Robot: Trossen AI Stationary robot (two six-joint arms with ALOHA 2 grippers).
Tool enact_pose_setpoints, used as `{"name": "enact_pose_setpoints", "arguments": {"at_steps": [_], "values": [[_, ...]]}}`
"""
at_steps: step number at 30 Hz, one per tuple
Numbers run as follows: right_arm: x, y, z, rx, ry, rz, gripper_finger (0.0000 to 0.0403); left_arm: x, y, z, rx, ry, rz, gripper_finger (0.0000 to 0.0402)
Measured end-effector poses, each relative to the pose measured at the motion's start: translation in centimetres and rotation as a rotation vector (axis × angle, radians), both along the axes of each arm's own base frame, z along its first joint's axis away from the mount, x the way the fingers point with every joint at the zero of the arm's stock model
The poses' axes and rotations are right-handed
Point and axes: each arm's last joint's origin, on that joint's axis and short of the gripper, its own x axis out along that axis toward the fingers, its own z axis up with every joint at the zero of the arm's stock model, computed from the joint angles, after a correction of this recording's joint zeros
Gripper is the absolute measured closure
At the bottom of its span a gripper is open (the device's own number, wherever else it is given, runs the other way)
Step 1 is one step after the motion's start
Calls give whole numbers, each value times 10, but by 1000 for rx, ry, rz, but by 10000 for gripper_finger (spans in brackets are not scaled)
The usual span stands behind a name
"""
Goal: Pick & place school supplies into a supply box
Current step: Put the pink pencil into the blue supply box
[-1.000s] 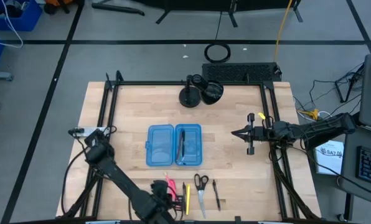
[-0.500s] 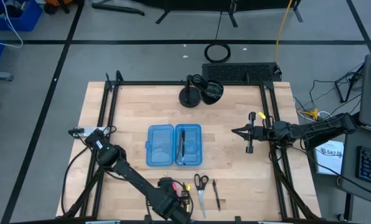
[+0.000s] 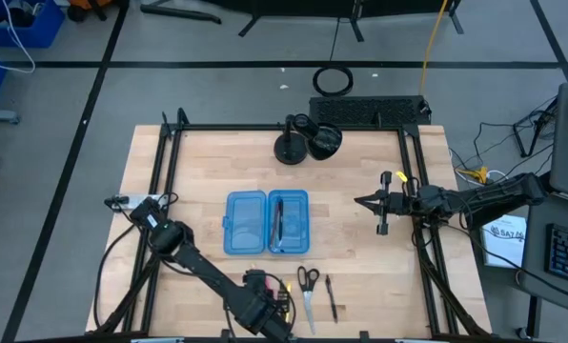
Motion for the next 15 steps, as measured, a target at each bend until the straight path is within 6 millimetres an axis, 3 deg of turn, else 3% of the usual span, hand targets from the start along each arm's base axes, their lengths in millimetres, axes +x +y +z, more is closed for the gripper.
{"name": "enact_pose_setpoints", "arguments": {"at_steps": [7,15], "values": [[0,0,0,0,-1,0,403,4,10,-11,3,25,27,229],[0,0,0,0,-1,1,403,5,13,-15,-11,41,31,222]]}}
